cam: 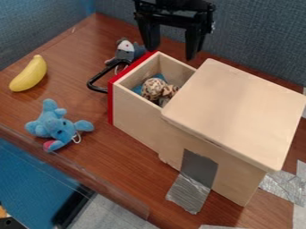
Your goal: Take the toy out of the drawer
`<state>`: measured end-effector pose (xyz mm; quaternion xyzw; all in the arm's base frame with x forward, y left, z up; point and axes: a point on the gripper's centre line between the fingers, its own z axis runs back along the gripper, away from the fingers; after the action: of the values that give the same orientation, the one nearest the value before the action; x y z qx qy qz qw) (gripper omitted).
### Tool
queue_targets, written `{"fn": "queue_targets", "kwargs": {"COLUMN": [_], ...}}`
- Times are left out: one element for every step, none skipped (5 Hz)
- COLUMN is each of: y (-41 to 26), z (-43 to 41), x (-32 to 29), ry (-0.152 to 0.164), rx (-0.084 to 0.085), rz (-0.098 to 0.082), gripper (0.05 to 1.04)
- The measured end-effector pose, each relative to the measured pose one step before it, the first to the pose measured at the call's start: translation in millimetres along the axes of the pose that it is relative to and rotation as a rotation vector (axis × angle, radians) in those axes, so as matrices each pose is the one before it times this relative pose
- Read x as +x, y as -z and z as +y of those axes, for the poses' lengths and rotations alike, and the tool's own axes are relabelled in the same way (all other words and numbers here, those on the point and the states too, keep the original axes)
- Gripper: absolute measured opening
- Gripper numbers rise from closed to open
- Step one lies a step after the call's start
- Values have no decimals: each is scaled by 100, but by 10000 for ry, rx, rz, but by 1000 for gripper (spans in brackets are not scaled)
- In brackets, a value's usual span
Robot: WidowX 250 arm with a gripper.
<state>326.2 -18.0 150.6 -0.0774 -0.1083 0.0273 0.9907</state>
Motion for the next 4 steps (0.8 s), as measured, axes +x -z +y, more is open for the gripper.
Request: {"fn": "queue_targets", "kwargs": {"y": [1103,798,653,877], "z": [198,808,1285,684], "x": [-533,-768,-440,144], "ry": [-45,-43,-46,164], "rx": [21,104,316,339], "rz": [394,216,8,43], "gripper": [1001,1001,1001,1001]}}
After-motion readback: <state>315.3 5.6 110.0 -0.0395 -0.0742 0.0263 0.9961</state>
